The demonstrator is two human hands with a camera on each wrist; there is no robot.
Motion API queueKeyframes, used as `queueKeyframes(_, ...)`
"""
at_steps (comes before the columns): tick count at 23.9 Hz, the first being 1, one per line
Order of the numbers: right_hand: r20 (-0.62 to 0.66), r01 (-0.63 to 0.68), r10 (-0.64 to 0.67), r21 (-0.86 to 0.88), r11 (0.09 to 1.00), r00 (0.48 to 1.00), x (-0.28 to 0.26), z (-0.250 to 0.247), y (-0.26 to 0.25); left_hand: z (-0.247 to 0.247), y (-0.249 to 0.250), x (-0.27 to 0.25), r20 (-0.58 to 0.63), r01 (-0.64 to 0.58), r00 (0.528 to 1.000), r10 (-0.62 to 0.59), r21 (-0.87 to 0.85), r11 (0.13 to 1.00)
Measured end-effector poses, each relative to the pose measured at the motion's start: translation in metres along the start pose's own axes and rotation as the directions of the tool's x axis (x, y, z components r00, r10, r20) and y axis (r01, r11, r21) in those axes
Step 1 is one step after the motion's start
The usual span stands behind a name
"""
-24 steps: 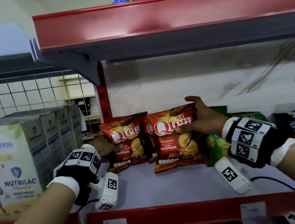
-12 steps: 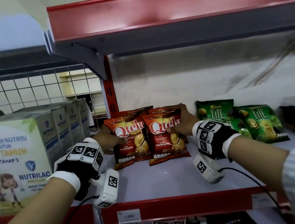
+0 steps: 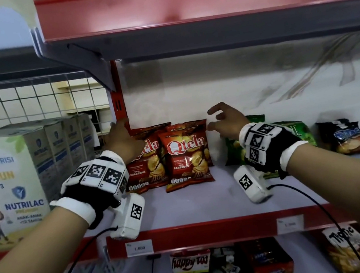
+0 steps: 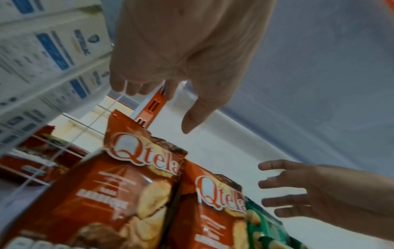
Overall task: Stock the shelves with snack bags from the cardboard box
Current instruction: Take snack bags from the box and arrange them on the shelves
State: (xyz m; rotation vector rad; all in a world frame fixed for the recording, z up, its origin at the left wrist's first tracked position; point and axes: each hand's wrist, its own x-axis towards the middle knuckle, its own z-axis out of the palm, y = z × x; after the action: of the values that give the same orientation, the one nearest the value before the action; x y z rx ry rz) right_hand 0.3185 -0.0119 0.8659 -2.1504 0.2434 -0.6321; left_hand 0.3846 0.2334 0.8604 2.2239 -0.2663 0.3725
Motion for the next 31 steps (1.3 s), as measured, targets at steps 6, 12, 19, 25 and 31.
queueKeyframes(6,-0.153,0.135,-0.127,0.041,0.990,0.980,-0.029,-0.033,0.014,0.041,0.052,-0.046,-0.051,-0.122,0.992,0.114,-0.222,0.967)
queueKeyframes(12,-0.115,0.209,-0.207,0.001,0.978,0.971,-0.064,-0.094,0.054,0.085,0.106,-0.095,-0.029,-0.129,0.992,0.126,-0.266,0.955)
queueKeyframes(19,-0.125,0.230,-0.222,0.056,0.972,0.967,-0.118,-0.199,0.139,0.183,0.184,-0.196,-0.018,-0.166,0.985,0.174,-0.418,0.893)
queueKeyframes(25,-0.134,0.267,-0.249,0.144,0.953,0.959,-0.182,-0.233,0.222,0.268,0.200,-0.293,-0.063,-0.195,0.979,0.195,-0.580,0.791)
queueKeyframes(31,0.046,0.193,-0.201,0.145,0.971,0.979,-0.244,-0.212,0.313,0.351,0.143,-0.379,0.166,0.015,0.982,0.092,-0.553,0.833)
